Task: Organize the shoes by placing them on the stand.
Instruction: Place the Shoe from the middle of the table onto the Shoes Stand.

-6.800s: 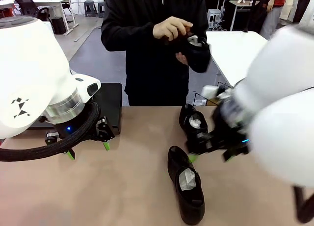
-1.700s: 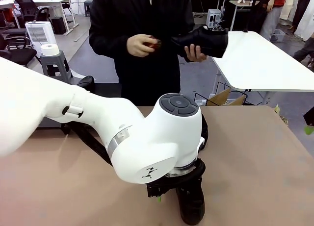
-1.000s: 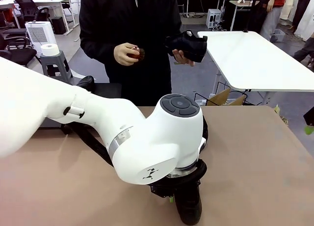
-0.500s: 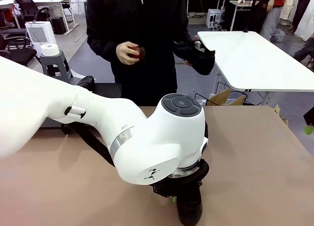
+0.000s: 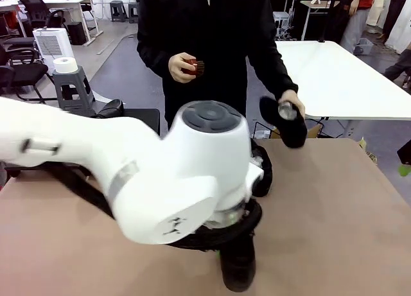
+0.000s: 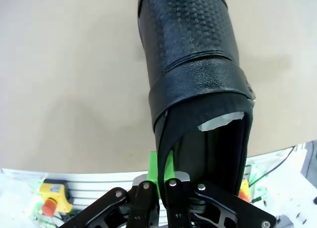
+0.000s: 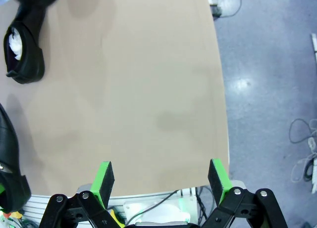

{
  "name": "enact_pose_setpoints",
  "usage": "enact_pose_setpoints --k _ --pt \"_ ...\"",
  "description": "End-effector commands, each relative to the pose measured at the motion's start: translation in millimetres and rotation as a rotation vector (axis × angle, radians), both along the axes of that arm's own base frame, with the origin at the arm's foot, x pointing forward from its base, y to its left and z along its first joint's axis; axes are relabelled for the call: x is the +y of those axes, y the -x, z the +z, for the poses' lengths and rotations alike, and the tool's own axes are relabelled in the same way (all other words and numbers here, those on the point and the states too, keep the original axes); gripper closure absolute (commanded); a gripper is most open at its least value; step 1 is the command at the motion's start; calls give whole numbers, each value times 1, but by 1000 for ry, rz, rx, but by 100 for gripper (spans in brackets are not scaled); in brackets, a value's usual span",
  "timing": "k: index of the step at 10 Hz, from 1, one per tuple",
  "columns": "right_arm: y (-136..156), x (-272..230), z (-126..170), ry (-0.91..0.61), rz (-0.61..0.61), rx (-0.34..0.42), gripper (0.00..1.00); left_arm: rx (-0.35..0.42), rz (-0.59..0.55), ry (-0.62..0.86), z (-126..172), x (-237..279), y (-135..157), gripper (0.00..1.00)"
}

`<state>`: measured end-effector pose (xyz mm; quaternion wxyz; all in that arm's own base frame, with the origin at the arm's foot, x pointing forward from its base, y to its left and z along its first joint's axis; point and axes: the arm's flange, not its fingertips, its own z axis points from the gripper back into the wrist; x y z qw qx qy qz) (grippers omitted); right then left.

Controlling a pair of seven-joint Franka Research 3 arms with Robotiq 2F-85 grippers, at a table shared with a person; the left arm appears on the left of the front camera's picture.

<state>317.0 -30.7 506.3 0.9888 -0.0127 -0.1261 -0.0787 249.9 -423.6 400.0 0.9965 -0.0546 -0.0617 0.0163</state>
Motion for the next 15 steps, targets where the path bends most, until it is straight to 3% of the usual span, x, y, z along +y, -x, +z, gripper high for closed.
enact_pose_setpoints --k 1,2,4,7,8,9,13,14,15 --pt "0 -30 10 -20 -37 14 0 -25 -10 51 22 62 -11 100" --pt "1 -58 18 -42 -92 17 0 -60 -18 66 31 90 -26 100" --pt "2 -82 19 -56 -68 49 0 -126 -63 -9 59 143 -68 100" --pt "17 -128 13 -59 -243 98 0 -175 -54 13 85 194 -102 100" --pt "14 -121 12 -83 -270 108 0 -136 -95 139 91 195 -110 100" --pt "17 -123 10 -75 -206 66 0 -154 -39 0 79 194 -100 100" --pt "17 -123 10 -75 -206 66 0 -139 -60 18 76 195 -102 100" --pt "17 -123 10 -75 -206 66 0 -266 -12 -112 79 208 -129 100" --pt "17 -123 10 -75 -206 66 0 -329 -27 -177 80 222 -158 100"
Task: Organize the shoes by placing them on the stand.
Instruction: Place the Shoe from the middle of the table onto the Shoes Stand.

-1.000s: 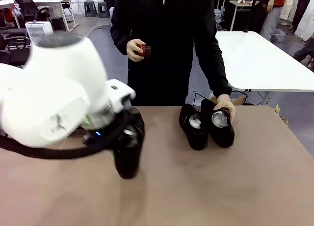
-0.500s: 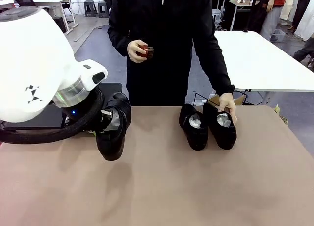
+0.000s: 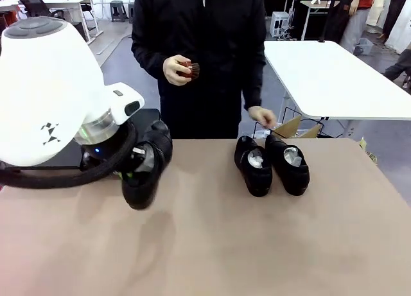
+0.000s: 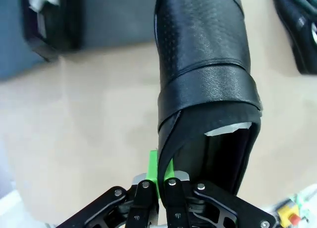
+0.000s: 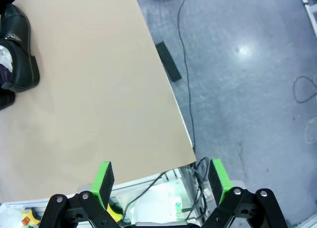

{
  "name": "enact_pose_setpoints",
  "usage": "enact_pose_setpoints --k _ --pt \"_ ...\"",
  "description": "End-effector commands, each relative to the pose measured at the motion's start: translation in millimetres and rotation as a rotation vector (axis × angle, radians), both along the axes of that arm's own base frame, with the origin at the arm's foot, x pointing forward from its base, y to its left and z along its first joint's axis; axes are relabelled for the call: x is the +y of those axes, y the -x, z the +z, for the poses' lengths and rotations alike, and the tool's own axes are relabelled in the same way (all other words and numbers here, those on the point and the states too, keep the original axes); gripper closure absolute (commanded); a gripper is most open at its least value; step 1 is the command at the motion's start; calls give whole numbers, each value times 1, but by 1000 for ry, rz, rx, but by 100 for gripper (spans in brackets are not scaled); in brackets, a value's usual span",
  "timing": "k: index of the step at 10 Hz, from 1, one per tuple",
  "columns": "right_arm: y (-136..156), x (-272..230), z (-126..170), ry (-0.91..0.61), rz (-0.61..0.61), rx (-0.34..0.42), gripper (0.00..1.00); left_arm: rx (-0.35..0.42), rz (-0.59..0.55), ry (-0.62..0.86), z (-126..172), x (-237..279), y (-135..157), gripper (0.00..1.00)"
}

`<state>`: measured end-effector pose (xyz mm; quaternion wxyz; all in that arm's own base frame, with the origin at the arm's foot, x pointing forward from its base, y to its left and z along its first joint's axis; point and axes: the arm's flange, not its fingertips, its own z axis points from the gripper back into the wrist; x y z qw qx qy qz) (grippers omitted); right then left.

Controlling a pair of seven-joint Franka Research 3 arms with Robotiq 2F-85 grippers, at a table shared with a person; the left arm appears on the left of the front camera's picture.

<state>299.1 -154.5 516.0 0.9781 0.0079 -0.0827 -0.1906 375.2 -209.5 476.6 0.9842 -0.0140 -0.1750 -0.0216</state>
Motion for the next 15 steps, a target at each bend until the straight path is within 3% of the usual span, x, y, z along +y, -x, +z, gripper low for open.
enact_pose_setpoints --k 1,3,6,11,15 --pt "-1 1 1 1 13 -11 0 -164 8 -115 4 18 -57 100" --pt "-1 1 1 1 13 -11 0 -158 37 -103 -2 30 -92 100" --pt "-1 1 1 1 13 -11 0 -176 81 -78 -10 33 -120 100" --pt "-1 1 1 1 13 -11 0 -266 198 -58 -37 24 -134 100" --pt "-1 1 1 1 13 -11 0 -274 212 -16 -51 21 -140 100"
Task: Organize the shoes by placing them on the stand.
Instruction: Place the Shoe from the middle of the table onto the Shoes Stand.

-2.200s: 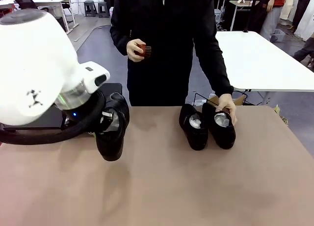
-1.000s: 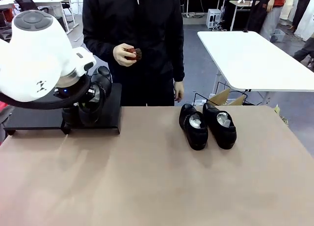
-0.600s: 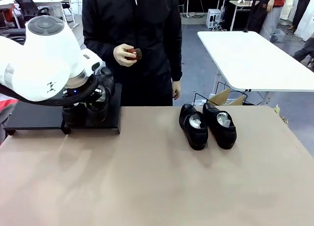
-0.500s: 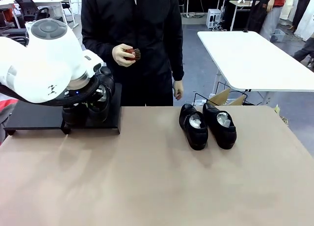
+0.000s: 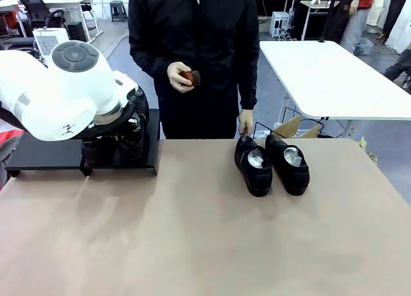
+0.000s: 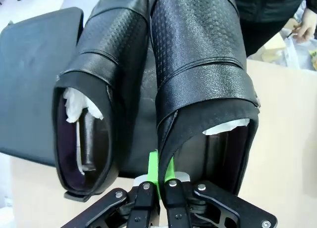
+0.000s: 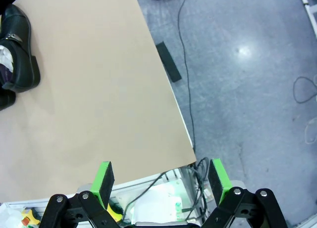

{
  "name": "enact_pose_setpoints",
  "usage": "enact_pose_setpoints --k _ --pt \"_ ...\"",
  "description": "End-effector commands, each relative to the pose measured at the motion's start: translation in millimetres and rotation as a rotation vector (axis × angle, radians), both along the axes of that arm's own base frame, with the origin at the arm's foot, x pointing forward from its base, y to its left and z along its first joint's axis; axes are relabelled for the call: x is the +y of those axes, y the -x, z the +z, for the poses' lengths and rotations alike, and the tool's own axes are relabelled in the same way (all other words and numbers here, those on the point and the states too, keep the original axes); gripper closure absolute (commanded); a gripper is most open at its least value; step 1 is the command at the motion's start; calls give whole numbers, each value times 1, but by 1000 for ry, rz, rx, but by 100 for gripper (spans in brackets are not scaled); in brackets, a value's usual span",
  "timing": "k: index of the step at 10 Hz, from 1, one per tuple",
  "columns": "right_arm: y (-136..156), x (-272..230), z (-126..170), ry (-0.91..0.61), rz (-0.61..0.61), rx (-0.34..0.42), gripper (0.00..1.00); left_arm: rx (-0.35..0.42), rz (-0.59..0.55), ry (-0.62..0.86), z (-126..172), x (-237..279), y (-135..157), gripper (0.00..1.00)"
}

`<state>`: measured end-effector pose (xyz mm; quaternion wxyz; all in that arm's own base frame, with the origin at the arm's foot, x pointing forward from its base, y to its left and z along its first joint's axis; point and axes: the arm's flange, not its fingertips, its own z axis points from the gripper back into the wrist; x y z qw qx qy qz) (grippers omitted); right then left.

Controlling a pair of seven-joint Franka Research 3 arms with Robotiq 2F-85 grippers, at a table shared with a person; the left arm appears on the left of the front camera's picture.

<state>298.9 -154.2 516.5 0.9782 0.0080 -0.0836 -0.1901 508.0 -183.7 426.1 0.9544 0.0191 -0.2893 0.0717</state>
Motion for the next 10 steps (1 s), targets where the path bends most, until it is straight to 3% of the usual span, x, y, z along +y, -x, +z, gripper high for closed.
enact_pose_setpoints --k 1,6,10 --pt "-1 1 0 1 12 -10 0 -39 12 4 -5 -6 -8 100" --pt "-1 1 0 1 12 -10 0 -34 8 5 -13 -8 -12 100" --pt "-1 1 0 1 12 -10 0 -33 15 -24 -12 -6 -14 24"
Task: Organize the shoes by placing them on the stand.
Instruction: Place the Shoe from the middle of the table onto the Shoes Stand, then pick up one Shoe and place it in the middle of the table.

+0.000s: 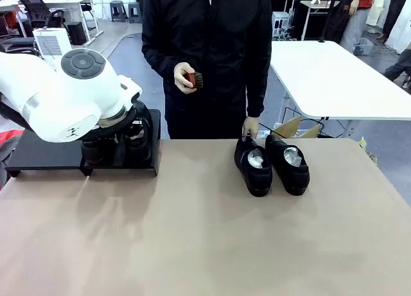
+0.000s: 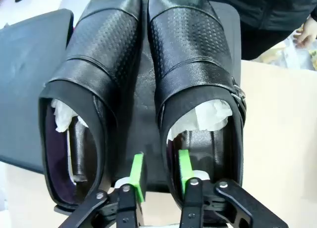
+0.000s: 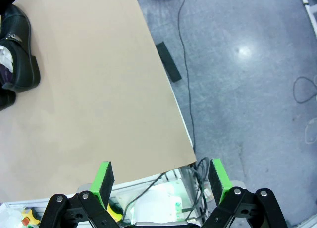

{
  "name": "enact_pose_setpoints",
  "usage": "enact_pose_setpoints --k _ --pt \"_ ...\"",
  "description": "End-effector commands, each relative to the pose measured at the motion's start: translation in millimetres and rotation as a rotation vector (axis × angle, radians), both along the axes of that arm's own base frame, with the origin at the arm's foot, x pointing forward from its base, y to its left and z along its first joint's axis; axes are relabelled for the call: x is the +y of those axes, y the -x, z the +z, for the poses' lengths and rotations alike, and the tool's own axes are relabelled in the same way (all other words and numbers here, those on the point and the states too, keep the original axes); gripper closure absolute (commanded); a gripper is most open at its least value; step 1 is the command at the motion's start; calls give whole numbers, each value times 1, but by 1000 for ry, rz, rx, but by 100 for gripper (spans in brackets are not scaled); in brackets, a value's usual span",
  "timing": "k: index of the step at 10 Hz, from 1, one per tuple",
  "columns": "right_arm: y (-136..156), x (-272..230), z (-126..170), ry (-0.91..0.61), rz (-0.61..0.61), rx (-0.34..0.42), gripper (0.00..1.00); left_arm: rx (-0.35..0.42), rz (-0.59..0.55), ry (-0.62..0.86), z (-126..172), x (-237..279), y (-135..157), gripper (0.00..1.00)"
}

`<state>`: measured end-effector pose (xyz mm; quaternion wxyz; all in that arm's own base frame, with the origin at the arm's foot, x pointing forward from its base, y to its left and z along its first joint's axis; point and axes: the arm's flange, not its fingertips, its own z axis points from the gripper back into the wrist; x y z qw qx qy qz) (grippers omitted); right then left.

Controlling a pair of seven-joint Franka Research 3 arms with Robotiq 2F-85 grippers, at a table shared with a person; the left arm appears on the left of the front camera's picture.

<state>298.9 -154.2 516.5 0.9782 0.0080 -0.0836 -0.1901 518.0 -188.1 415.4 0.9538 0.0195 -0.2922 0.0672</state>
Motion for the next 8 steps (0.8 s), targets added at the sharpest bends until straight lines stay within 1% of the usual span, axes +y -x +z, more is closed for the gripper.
enact_pose_setpoints --k 1,2,4,6,7,8 --pt "-1 1 0 1 12 -10 0 -32 25 -21 1 -1 -5 5" --pt "-1 1 0 1 12 -10 0 -46 15 -19 7 -3 -2 0" --pt "-1 1 0 1 12 -10 0 -45 -17 -21 25 -10 11 0" --pt "-1 1 0 1 12 -10 0 -32 -61 -30 53 -17 41 0" --pt "-1 1 0 1 12 -10 0 -43 -25 -10 24 -13 8 0" --pt "-1 1 0 1 12 -10 0 -43 -25 -10 24 -13 8 0"
